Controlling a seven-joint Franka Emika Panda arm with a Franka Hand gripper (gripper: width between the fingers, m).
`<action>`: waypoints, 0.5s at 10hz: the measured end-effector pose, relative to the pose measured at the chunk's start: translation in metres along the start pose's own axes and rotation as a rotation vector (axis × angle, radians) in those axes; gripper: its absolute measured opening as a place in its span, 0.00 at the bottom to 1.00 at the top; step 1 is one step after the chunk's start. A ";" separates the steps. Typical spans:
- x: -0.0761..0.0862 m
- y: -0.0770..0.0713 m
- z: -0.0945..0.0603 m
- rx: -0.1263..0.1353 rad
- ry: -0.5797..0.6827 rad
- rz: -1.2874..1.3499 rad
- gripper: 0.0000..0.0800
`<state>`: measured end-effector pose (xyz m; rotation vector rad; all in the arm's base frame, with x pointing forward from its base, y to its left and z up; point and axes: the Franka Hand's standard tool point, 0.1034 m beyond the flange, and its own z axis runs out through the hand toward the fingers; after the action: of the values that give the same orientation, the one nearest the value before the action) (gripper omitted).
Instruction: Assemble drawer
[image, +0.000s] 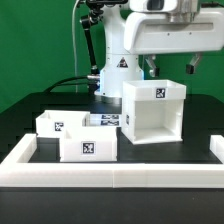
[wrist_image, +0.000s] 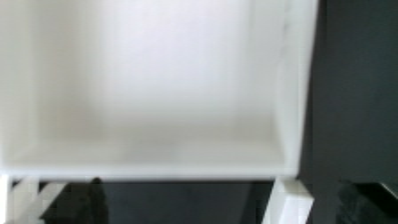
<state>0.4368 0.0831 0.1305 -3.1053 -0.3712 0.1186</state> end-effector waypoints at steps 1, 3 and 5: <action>-0.004 -0.002 0.005 0.002 0.004 -0.002 0.81; -0.010 -0.004 0.019 0.006 -0.004 -0.003 0.81; -0.011 -0.005 0.030 0.012 -0.011 -0.003 0.81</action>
Offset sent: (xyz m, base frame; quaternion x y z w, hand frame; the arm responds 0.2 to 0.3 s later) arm -0.0099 0.0015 -0.0232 0.0062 0.0023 0.0218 0.9997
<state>0.4226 0.0853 0.1011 -3.0938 -0.3744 0.1380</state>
